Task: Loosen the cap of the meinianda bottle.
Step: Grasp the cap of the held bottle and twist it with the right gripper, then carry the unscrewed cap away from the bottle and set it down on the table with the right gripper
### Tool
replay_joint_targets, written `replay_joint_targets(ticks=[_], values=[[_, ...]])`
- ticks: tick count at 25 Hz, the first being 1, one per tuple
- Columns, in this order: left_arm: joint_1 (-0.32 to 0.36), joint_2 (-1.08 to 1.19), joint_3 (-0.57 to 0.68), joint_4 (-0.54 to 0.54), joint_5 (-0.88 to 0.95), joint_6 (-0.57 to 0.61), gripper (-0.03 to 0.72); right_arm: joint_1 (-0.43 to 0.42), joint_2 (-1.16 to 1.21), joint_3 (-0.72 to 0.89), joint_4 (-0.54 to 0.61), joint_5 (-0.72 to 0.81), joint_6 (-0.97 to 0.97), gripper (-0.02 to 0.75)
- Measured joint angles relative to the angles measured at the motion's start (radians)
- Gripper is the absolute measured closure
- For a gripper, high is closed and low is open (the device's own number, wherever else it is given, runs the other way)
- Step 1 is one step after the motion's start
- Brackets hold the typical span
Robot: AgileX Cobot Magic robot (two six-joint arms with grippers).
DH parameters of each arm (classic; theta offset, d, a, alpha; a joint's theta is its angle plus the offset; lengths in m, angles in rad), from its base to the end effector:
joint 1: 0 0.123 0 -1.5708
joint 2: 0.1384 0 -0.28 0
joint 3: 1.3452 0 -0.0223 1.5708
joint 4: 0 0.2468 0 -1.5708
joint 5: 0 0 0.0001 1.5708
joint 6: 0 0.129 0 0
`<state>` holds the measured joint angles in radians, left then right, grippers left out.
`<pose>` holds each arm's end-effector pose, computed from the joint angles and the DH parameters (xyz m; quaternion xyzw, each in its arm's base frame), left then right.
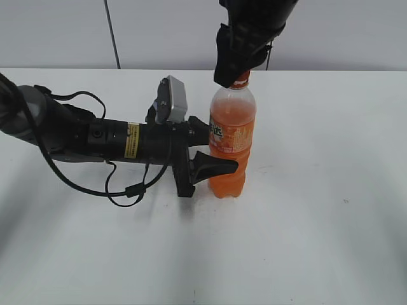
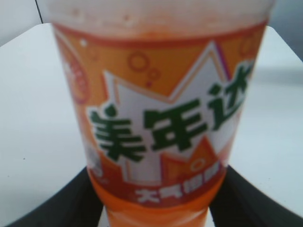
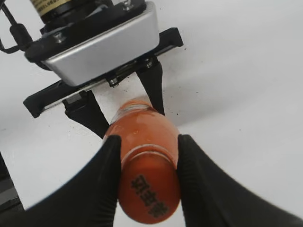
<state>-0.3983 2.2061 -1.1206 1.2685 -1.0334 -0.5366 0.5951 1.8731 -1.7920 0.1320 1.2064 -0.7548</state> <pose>0.3384 -0.2571 0.0902 0.5369 0.5980 -0.3820 0.4563 0.3329 0.2445 0.2808 -0.6037 0.7731 0.0500 0.1884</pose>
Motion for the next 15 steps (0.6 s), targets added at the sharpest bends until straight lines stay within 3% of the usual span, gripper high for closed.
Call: replay_joint_targets(ticks=[15], values=[[0.000,0.000,0.000,0.001,-0.002,0.001,0.288,0.000,-0.041,-0.072,0.046,0.012,-0.031,0.467]])
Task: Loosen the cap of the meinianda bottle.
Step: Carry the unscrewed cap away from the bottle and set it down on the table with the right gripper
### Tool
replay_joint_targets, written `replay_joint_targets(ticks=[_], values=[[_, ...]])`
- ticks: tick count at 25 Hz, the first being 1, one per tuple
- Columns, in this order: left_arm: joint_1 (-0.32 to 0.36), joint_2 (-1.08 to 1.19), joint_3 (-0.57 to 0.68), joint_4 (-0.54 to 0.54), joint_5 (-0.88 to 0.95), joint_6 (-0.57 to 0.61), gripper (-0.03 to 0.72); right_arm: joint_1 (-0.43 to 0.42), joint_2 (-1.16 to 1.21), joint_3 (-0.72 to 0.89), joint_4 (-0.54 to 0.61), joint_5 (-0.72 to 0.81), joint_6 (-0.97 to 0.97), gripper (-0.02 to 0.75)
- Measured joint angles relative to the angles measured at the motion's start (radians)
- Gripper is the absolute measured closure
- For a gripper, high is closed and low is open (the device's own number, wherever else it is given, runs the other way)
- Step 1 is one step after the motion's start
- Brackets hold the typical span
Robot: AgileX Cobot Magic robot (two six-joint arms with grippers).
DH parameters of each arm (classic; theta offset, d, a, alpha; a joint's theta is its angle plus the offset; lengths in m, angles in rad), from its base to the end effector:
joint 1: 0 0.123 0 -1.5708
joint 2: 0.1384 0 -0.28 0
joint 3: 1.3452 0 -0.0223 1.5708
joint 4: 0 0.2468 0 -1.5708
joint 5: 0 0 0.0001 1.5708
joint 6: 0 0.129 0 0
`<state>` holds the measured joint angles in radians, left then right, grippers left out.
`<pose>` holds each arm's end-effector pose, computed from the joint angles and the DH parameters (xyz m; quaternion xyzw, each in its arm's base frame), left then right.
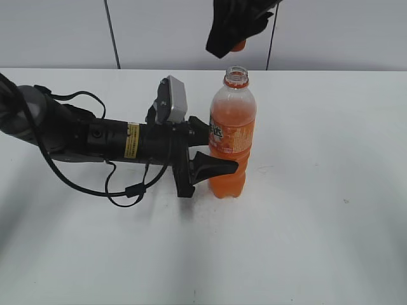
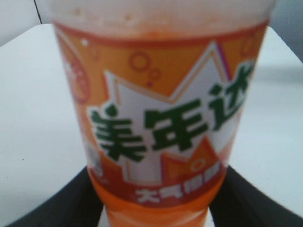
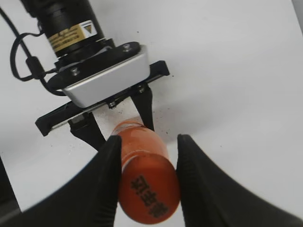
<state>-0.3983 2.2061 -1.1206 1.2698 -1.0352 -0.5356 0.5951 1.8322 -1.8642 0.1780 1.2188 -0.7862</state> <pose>0.3382 -0.2572 0.0903 0.5376 0.5970 -0.3824 0.4564 0.3272 0.2474 0.3193 -0.6090 0.7531 0.0657 0.2399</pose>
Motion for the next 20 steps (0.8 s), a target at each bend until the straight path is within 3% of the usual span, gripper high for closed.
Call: replay_joint_targets(ticks=[6,12,20], values=[[0.000,0.000,0.000,0.000,0.000,0.000,0.288,-0.024,-0.057,-0.019,-0.148,0.000,0.320,0.467],[0.000,0.000,0.000,0.000,0.000,0.000,0.288,-0.146,-0.086,-0.019,-0.188,0.000,0.553,0.467],[0.000,0.000,0.000,0.000,0.001,0.000,0.288,-0.224,-0.098,0.026,-0.324,-0.006,0.730,0.468]])
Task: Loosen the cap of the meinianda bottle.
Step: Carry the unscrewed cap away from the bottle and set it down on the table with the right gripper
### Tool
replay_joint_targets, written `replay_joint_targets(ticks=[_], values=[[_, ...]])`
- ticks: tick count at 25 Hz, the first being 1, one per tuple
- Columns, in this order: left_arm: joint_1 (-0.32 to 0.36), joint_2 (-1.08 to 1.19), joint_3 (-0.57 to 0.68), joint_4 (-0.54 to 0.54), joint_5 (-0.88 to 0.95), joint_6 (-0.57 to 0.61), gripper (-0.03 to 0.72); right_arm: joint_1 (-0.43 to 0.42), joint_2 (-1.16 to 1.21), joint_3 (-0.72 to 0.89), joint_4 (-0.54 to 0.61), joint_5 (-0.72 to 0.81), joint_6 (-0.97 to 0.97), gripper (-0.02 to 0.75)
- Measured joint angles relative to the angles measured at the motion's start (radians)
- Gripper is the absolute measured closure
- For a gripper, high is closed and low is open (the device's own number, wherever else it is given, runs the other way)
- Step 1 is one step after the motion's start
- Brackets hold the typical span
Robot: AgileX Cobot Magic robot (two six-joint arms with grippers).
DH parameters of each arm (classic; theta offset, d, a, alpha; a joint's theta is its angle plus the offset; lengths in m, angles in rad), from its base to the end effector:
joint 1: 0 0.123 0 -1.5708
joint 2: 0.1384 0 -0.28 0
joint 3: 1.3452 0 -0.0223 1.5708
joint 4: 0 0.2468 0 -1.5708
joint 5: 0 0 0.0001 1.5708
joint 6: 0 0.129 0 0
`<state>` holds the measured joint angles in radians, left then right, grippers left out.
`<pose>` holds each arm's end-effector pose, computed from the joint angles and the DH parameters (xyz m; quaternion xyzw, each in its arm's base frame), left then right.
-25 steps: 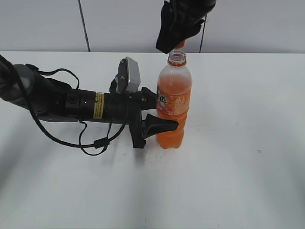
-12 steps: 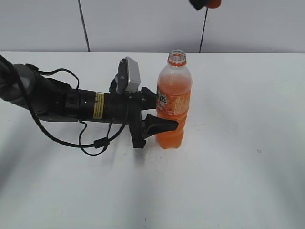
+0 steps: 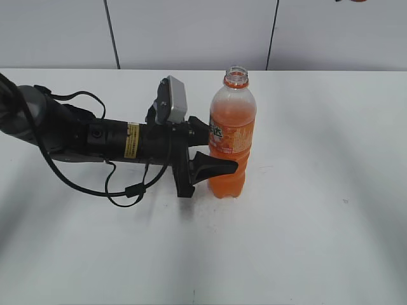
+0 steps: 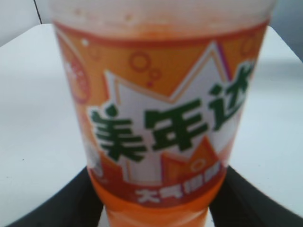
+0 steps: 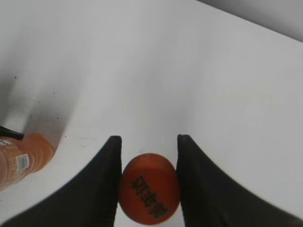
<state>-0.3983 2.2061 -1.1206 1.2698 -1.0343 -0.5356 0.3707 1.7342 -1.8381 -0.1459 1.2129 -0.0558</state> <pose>0.3382 -0.2572 0.0902 0.5377 0.5973 -0.3821 0.4563 0.3683 0.1243 0.3503 -0.2091 0.9370 -0.0293 0.2784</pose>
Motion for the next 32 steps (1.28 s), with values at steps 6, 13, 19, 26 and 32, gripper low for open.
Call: replay_joint_targets(ticks=[6,13,19,26,32], values=[[0.000,0.000,0.000,0.000,0.000,0.000,0.288,-0.023,-0.028,0.271,-0.008,-0.218,0.098,0.468],[0.000,0.000,0.000,0.000,-0.001,0.000,0.288,-0.058,-0.030,0.662,0.026,-0.598,0.200,0.468],[0.000,0.000,0.000,0.000,-0.001,0.000,0.288,-0.058,0.035,0.881,0.054,-0.853,0.271,0.468],[0.000,0.000,0.000,0.000,-0.001,0.000,0.288,-0.058,0.125,0.902,0.054,-0.950,0.276,0.468],[0.000,0.000,0.000,0.000,-0.001,0.000,0.288,-0.058,0.160,0.902,0.015,-0.965,0.276,0.468]])
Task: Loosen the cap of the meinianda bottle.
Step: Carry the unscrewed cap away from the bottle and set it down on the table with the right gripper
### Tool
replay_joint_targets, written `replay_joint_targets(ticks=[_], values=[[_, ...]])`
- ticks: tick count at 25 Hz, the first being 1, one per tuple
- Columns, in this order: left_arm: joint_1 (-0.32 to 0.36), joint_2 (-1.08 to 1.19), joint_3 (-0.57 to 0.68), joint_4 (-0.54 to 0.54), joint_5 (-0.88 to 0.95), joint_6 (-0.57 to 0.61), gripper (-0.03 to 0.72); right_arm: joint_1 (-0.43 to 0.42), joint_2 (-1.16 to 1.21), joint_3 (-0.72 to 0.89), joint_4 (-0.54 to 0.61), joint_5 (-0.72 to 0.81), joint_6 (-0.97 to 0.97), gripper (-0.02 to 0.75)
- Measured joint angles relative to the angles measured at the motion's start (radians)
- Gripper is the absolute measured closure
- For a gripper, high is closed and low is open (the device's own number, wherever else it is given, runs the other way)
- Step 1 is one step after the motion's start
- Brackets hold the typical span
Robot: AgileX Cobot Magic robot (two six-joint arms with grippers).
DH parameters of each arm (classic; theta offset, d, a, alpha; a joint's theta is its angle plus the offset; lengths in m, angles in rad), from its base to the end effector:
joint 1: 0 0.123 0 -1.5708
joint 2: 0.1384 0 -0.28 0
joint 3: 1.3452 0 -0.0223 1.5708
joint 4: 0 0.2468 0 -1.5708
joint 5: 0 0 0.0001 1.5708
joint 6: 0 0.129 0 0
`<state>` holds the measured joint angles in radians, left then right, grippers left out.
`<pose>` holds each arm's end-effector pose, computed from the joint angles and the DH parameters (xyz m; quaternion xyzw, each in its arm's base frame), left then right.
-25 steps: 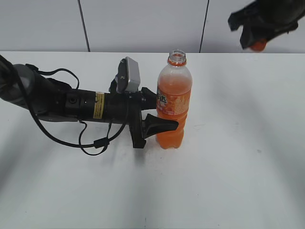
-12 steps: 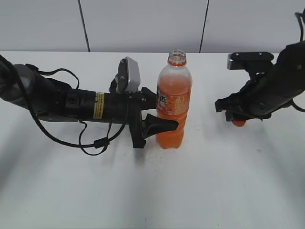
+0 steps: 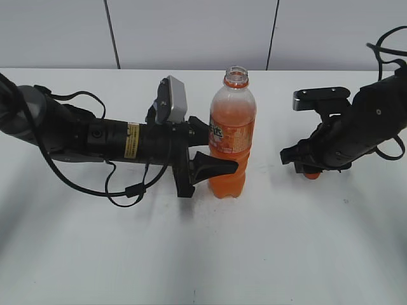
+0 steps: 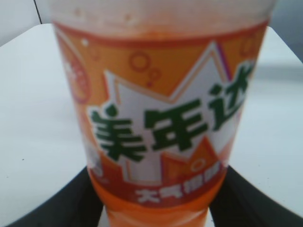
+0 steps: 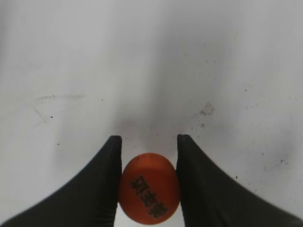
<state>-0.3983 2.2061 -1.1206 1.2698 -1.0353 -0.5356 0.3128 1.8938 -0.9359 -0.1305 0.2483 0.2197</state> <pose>0.3382 -0.2572 0.0903 0.5376 0.5970 -0.3824 0.4564 0.3411 0.1060 0.0834 -0.1032 0.9688 0.0301 0.2235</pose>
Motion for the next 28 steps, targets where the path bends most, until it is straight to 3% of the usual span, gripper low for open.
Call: replay_joint_targets(ticks=[18,20,24,28], values=[[0.000,0.000,0.000,0.000,0.000,0.000,0.288,0.000,0.083,0.000,-0.046,-0.104,0.002,0.458],[0.000,0.000,0.000,0.000,0.000,0.000,0.288,0.000,0.083,0.000,-0.047,-0.104,0.002,0.419],[0.000,0.000,0.000,0.000,0.000,0.000,0.288,0.000,0.083,0.000,-0.048,-0.104,0.002,0.263],[0.000,0.000,0.000,0.000,0.000,0.000,0.288,0.000,0.083,0.000,-0.048,-0.104,0.002,0.209]])
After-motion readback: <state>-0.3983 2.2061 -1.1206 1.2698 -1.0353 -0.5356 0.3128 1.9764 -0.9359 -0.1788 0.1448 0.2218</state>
